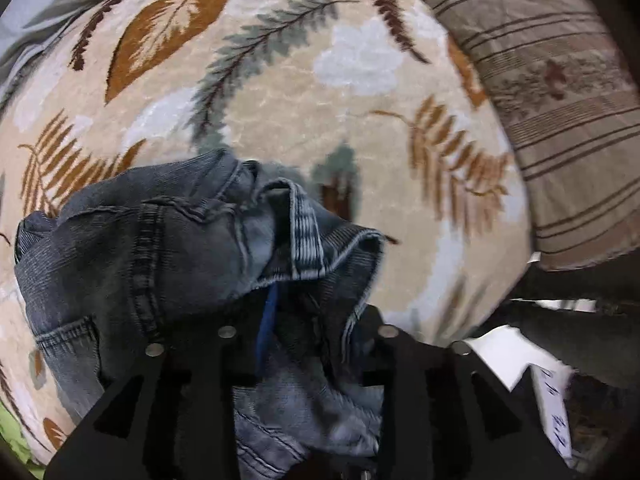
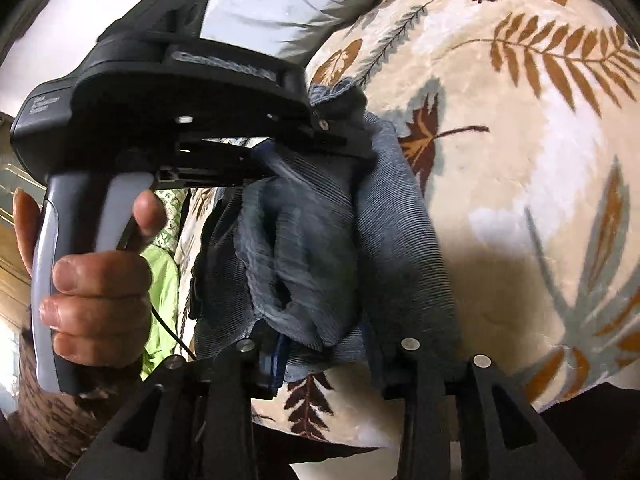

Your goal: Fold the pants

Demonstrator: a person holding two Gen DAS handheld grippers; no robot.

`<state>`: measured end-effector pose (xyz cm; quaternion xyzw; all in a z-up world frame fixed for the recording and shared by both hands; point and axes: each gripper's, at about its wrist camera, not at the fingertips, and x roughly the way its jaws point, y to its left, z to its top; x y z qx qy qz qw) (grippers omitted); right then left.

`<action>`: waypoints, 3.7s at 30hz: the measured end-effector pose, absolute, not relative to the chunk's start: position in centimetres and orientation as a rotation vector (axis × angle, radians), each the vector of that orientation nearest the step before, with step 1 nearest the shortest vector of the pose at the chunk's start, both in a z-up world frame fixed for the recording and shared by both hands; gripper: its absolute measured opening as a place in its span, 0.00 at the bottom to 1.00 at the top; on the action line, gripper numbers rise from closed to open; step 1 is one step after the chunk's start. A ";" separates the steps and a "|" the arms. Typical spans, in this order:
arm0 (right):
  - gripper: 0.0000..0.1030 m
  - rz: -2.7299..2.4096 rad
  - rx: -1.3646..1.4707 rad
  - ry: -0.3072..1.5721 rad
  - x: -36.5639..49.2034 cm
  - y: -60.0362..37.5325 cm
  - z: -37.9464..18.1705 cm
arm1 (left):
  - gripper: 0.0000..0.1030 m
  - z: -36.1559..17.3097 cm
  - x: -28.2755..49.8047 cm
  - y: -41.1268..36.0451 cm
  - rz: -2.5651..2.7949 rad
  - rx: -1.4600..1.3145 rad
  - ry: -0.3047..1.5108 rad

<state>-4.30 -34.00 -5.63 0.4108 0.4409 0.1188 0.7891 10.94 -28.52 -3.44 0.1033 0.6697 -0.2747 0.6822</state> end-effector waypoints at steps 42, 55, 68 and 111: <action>0.14 0.202 0.809 1.018 3.0 -41.4 -8.0 | 0.63 -6.4 10.6 -7.7 -0.404 -0.275 1.474; 0.25 0.283 0.617 0.945 5.4 -38.1 -3.8 | 0.63 -4.9 10.3 -9.9 -0.416 -0.143 1.369; 0.42 0.338 0.658 0.996 1.3 -39.2 -3.7 | 0.65 -4.5 6.1 -7.4 -0.463 -0.195 1.400; 0.47 0.567 0.694 1.083 5.0 -35.7 -7.9 | 0.55 -6.8 8.8 -9.4 -0.545 -0.287 1.432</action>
